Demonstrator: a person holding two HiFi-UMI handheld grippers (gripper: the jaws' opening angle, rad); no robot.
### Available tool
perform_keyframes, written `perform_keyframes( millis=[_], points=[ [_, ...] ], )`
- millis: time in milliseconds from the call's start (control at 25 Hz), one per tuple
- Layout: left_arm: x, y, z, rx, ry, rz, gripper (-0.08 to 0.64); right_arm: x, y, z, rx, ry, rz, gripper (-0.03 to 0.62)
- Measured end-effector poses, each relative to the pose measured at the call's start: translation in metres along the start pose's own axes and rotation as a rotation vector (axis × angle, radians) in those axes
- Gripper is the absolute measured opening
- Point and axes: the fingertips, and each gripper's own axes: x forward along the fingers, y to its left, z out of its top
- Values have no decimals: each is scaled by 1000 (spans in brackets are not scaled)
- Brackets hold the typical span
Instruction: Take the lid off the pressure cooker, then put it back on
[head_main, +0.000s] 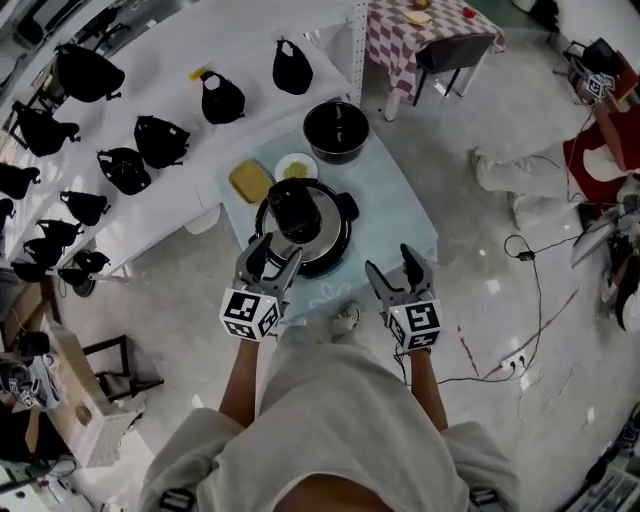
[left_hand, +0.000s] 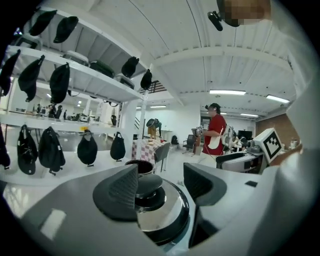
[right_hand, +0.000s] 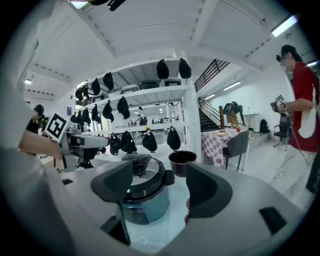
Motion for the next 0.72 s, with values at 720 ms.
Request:
perform_keyframes(
  millis=[720],
  points=[
    [-79, 102, -37, -155, -14, 301, 267, 133, 132, 22, -139, 61, 403, 313]
  ],
)
